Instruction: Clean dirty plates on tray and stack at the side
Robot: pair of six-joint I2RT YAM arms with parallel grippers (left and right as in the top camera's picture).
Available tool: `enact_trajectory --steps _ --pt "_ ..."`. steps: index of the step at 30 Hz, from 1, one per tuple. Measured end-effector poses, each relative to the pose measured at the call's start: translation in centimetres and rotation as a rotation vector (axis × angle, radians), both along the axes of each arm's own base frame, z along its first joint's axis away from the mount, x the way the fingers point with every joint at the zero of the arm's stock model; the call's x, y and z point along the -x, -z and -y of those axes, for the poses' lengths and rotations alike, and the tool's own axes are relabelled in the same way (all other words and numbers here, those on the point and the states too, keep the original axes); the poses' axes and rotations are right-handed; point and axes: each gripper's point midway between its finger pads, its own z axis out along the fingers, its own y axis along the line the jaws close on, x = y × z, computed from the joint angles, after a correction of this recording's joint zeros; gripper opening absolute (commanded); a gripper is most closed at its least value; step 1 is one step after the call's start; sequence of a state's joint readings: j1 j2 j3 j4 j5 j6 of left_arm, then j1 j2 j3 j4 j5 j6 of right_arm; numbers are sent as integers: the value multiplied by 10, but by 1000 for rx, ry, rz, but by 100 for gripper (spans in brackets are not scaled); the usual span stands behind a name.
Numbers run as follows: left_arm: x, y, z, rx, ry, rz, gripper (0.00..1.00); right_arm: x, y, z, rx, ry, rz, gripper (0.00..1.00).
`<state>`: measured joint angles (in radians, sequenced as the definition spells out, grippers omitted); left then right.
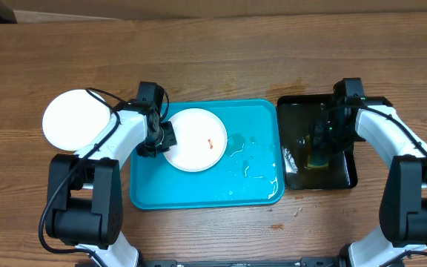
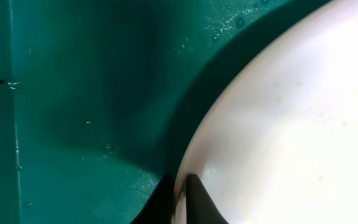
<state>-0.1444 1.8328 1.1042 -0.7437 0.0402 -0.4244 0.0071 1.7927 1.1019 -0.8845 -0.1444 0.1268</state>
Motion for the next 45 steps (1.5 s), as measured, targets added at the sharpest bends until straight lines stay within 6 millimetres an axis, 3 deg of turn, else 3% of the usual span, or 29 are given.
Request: enact_trajectory --steps 1,2,8,9,10,12,13,14,15,16,18,20,22,23,24,29,33,35,41,45 --pt "0 0 0 -1 7 1 17 1 0 -1 -3 7 -4 56" --pt "0 0 0 -1 15 3 21 2 0 -1 -5 11 -10 100" --pt "3 1 -1 -8 28 -9 29 29 0 -2 -7 16 -121 100" --pt "3 1 -1 -9 31 -8 29 33 -1 -2 -7 16 -136 96" --pt "3 1 -1 -8 31 -8 29 34 0 -3 -6 14 -143 82" --pt "3 1 -1 -8 32 -8 29 34 2 -5 -6 3 -136 38" --pt "3 1 -1 -8 32 -8 29 34 3 -7 -7 5 -132 25" --pt "3 1 -1 -9 32 -8 29 33 5 -7 -5 2 -126 22" --pt "3 1 -1 -9 33 -8 29 33 7 -9 -6 -1 -122 38" --pt "3 1 -1 -9 34 -8 30 33 9 -9 -6 6 -120 66" --pt "3 1 -1 -9 34 -8 30 30 11 -9 -7 5 -102 72" --pt "3 1 -1 -9 34 -7 30 21 11 -9 -6 1 -64 64" --pt "3 1 -1 -9 34 -7 30 12 11 -9 -3 -5 -24 34" --pt "3 1 -1 -9 34 -7 30 10 11 -8 0 2 -16 8" --pt "3 1 -1 -9 34 -7 29 9 11 -8 2 1 -14 4" --pt "2 1 -1 -7 34 -2 16 9 11 -8 0 2 -14 4" --pt "-1 0 0 -6 38 8 5 25 2 -12 -21 2 -99 4" --pt "-1 0 0 -3 35 8 4 24 -10 -13 -28 3 -112 4" --pt "-2 -1 1 0 37 14 4 -15 -41 -16 -44 -29 56 4" --pt "-2 -1 1 2 37 14 4 -10 -43 -25 -92 -60 43 4"
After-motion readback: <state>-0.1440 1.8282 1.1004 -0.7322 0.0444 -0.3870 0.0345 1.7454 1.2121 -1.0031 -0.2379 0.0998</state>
